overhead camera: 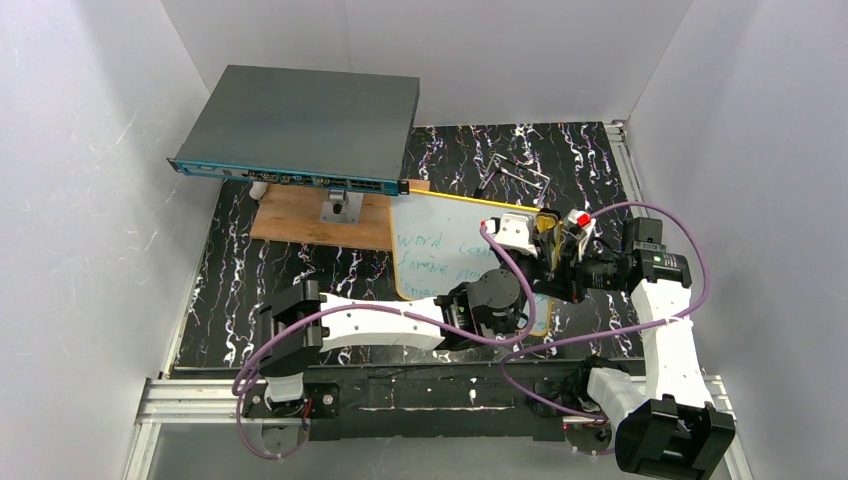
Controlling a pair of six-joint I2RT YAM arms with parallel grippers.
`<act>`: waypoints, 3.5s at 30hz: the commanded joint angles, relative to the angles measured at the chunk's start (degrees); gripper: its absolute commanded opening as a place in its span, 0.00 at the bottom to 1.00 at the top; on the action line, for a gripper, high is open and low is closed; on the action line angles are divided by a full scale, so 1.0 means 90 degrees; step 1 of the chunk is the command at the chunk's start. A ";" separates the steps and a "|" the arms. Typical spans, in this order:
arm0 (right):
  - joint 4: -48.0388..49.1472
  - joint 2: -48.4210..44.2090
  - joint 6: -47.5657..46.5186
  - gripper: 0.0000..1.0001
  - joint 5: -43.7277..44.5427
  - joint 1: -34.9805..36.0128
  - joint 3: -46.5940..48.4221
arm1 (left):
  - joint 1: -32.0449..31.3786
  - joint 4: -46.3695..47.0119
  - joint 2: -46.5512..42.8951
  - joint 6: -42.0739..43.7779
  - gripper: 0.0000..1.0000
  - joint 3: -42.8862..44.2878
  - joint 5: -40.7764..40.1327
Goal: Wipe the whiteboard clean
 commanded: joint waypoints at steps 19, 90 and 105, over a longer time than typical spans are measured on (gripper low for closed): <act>0.0279 -0.0120 -0.0209 0.01 0.0207 0.0082 -0.0049 | 0.0267 -0.2171 -0.0170 -0.1648 0.00 0.0547 0.1175; 0.0384 -0.0140 -0.0102 0.01 0.0242 0.0095 -0.0094 | 0.1199 -0.5940 0.0332 -0.0524 0.00 0.3063 0.2306; 0.0385 -0.0151 -0.0106 0.01 0.0254 0.0101 -0.0088 | 0.1316 -0.6097 -0.0084 -0.0740 0.00 0.2154 0.3808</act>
